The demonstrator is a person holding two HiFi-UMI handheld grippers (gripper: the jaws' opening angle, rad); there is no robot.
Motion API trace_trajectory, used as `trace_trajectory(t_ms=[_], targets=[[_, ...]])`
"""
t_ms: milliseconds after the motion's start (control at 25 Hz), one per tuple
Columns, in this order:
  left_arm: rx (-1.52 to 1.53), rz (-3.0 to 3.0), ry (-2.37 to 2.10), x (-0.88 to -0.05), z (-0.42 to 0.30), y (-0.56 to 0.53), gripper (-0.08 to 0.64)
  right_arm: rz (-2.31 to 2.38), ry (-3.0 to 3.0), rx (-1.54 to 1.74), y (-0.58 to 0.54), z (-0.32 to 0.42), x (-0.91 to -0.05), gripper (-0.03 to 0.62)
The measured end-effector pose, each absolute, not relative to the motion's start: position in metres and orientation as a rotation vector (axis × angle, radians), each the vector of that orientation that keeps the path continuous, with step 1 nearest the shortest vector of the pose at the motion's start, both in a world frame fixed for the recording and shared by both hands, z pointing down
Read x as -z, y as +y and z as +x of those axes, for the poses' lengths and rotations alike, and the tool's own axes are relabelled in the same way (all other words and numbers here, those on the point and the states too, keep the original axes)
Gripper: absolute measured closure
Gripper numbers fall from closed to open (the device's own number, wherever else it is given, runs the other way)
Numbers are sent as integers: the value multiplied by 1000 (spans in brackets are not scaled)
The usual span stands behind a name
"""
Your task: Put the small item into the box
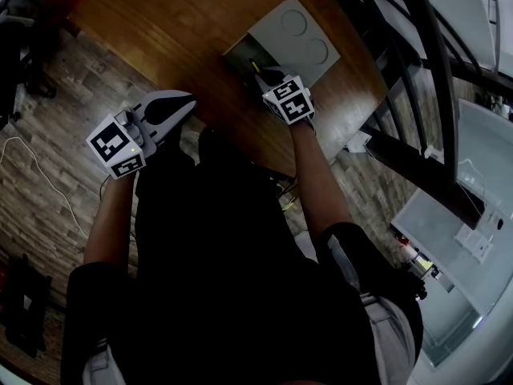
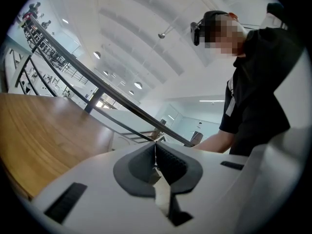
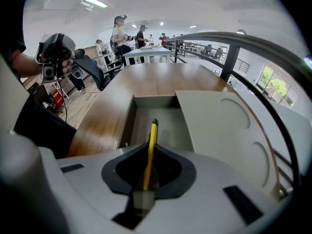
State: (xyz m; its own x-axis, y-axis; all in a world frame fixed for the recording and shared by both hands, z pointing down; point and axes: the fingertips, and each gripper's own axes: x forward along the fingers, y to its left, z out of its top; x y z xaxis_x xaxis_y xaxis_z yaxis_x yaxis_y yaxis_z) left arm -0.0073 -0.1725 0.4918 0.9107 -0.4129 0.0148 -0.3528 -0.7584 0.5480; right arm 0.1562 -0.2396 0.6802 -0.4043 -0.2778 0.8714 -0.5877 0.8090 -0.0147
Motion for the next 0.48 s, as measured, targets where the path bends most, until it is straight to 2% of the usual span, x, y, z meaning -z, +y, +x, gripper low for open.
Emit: trace_trajectory(t_ms=[480], targets=[[127,2511,-558,-495,-14,-170,545,645,-1956,-414,-239,153,-685,545]])
